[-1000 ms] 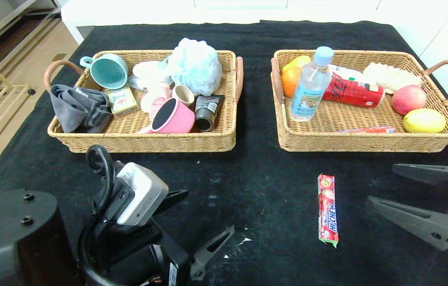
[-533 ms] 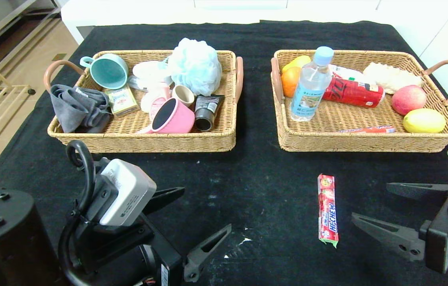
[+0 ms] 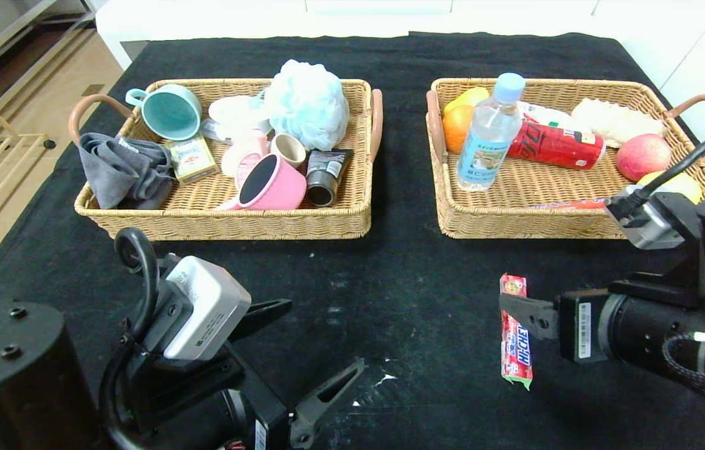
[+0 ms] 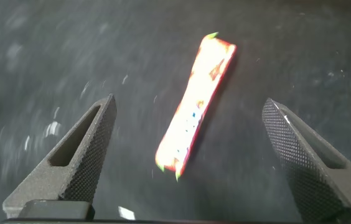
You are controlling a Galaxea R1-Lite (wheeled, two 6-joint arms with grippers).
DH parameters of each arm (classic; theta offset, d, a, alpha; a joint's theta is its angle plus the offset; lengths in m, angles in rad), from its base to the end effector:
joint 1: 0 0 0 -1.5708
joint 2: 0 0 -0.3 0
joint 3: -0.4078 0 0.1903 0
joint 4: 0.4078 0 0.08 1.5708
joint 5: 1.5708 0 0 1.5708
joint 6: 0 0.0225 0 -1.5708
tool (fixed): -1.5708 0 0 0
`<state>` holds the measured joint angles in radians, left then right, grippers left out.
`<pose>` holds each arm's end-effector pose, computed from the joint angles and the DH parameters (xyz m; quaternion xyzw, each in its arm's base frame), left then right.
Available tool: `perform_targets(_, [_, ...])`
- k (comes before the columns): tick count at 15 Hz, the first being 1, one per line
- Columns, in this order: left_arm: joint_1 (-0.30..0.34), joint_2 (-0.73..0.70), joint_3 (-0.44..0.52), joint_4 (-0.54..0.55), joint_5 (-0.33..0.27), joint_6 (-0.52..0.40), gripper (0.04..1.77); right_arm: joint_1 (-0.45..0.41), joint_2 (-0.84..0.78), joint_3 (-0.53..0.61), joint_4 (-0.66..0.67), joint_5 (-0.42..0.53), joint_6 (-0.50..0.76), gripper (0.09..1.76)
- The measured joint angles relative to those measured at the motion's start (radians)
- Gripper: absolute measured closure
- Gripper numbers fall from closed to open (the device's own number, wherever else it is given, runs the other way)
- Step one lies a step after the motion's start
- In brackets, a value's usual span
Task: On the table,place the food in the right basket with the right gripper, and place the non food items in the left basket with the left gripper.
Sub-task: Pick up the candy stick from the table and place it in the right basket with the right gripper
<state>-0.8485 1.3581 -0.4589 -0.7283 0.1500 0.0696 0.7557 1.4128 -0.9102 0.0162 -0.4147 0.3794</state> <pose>0.1382 -0.1517 0.1861 0.0734 0.0630 -0.3433 0.9342 0.1733 0.1509 0.2284 0.0405 0.2409 0.1207 0.9622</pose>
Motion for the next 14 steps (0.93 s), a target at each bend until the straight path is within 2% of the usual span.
perform_targets(2, [0.000,0.001,0.001,0.001,0.000,0.000,0.10,0.009,0.054,-0.033,0.001,-0.083,0.027,0.14])
perform_targets(5, [0.000,0.001,0.001,-0.001,0.000,0.001,0.10,0.016,0.117,-0.047,0.000,-0.142,0.042,0.14])
perform_targets(14, [-0.001,0.004,0.004,-0.001,0.000,0.001,0.09,0.011,0.201,-0.049,-0.003,-0.163,0.068,0.14])
